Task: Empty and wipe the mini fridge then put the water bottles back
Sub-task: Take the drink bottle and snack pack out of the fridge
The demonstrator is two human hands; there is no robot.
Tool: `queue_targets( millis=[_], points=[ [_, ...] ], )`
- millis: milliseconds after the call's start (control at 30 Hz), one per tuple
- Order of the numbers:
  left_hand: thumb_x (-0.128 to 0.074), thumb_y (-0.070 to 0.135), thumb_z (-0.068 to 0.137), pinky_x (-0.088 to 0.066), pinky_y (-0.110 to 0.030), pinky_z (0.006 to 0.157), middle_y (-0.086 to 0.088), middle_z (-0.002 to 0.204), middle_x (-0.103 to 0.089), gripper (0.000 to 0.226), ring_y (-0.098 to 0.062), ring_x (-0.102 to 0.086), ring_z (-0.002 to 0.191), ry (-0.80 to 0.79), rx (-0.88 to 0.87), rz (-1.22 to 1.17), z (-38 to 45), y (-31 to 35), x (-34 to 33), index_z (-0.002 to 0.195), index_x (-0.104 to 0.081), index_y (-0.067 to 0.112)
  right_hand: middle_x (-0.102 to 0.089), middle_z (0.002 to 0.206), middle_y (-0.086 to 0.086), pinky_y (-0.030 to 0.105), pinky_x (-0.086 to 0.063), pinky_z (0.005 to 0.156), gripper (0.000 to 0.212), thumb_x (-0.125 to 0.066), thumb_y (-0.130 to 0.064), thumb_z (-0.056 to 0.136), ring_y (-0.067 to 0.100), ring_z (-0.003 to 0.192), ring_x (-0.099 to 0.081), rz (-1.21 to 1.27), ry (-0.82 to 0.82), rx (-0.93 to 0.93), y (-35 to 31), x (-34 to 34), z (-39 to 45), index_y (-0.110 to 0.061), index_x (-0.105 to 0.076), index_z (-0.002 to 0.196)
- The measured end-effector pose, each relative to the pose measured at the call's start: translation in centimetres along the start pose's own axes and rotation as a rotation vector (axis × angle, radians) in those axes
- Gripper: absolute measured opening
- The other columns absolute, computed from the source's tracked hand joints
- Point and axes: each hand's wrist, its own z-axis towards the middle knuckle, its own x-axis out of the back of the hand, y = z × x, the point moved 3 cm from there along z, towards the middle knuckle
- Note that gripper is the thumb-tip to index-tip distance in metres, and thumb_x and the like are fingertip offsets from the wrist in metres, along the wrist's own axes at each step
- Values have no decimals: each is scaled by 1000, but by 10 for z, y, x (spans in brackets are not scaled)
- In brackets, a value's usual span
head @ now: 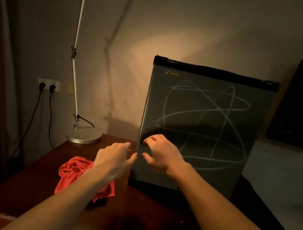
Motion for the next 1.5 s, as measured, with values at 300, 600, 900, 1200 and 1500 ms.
queue_targets(
  millis=[300, 600, 900, 1200, 1500],
  points=[
    [-43, 60, 90, -52, -41, 83, 4, 111, -69, 40, -25, -65, 103, 14, 33, -22, 46, -45, -23, 105, -61, 28, -62, 120, 13, 40, -15, 119, 33, -49, -27, 94, 30, 123, -50, -443, -51, 290, -19, -32, 79, -9, -61, 118],
    [-41, 58, 93, -52, -40, 81, 4, 109, -69, 39, -24, -65, 102, -13, 17, -62, 62, -53, -37, 103, -62, 27, -60, 126, 4, 46, -13, 116, 41, -40, -44, 96, 25, 125, -46, -770, -181, 253, -21, -55, 96, -22, -66, 119],
    [-40, 56, 95, -48, -38, 78, 2, 109, -68, 37, -26, -64, 103, -23, 31, -33, 46, -56, -31, 103, -60, 26, -59, 126, 5, 43, -20, 114, 39, -46, -45, 93, 25, 124, -45, -693, -109, 248, -32, -48, 86, -22, -69, 114],
    [-44, 50, 95, -51, -42, 80, 0, 108, -69, 30, -27, -65, 101, -26, 3, -60, 3, -47, -4, 105, -60, 27, -70, 92, 6, 41, -39, 92, 23, -60, -35, 84, 26, 97, -58, -550, 61, 270, -82, -4, 5, -17, -72, 89],
    [-56, 24, 89, -45, -38, 73, -5, 114, -66, 21, -33, -63, 102, -89, -193, -81, -61, 8, 29, 110, -57, 27, -68, 80, 4, 39, -42, 86, 19, -53, -29, 90, 23, 78, -61, -558, 172, 130, -107, 41, -85, -17, -66, 82]
  ],
)
